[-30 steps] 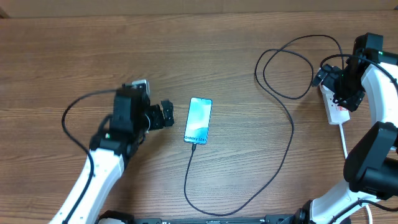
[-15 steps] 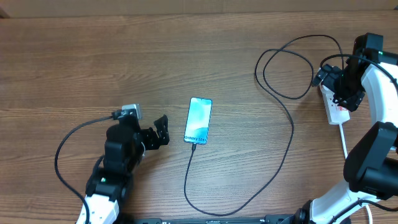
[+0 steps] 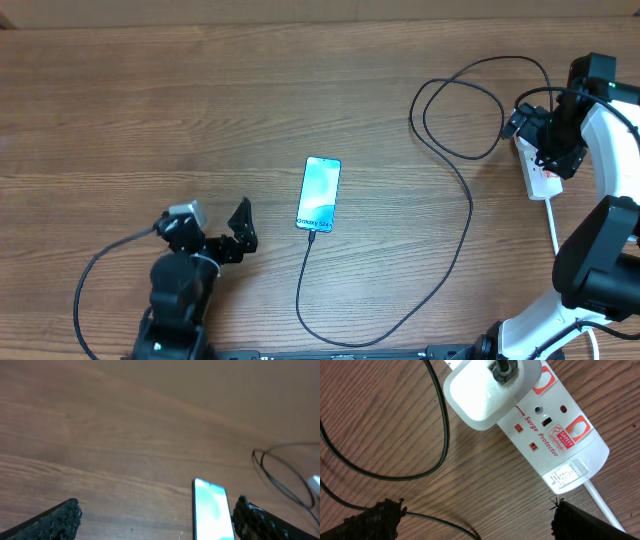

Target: Plug charger to phone and switch on socket

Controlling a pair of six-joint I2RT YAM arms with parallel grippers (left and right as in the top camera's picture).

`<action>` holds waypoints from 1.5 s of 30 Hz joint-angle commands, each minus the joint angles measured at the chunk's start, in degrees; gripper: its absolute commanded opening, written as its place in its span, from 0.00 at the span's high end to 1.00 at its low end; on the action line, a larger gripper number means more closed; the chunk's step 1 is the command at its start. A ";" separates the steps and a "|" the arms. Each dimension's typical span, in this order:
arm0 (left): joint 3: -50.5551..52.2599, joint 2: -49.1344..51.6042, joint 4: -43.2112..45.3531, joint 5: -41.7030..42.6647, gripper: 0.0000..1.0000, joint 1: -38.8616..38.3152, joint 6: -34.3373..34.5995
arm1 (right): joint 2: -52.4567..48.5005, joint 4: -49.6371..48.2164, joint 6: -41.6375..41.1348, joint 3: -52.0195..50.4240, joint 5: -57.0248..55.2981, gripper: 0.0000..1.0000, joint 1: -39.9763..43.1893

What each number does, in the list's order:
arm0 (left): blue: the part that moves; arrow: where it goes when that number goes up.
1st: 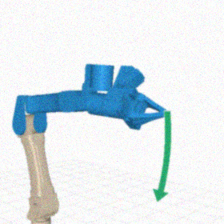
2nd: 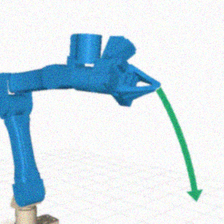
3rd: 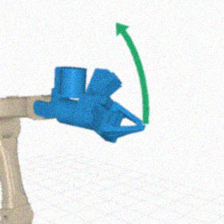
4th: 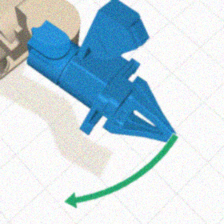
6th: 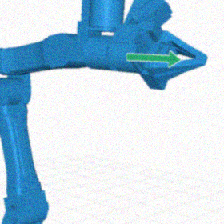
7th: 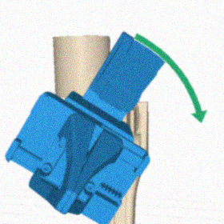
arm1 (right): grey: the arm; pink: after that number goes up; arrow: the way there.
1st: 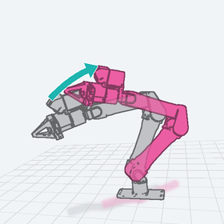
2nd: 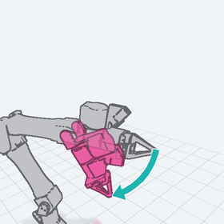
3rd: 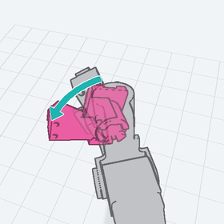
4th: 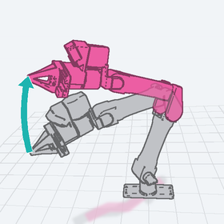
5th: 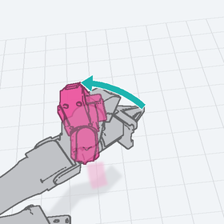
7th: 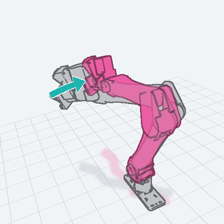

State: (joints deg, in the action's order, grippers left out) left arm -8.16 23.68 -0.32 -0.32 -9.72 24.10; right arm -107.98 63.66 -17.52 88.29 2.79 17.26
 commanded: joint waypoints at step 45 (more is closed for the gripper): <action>7.87 -23.47 -4.15 -0.11 0.01 1.07 -2.89 | 0.50 -0.15 0.46 0.66 0.33 0.00 0.26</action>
State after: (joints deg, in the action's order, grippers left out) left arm -0.47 0.80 -4.49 -0.91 -8.95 22.31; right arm -107.98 63.70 -17.50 88.29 2.79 17.26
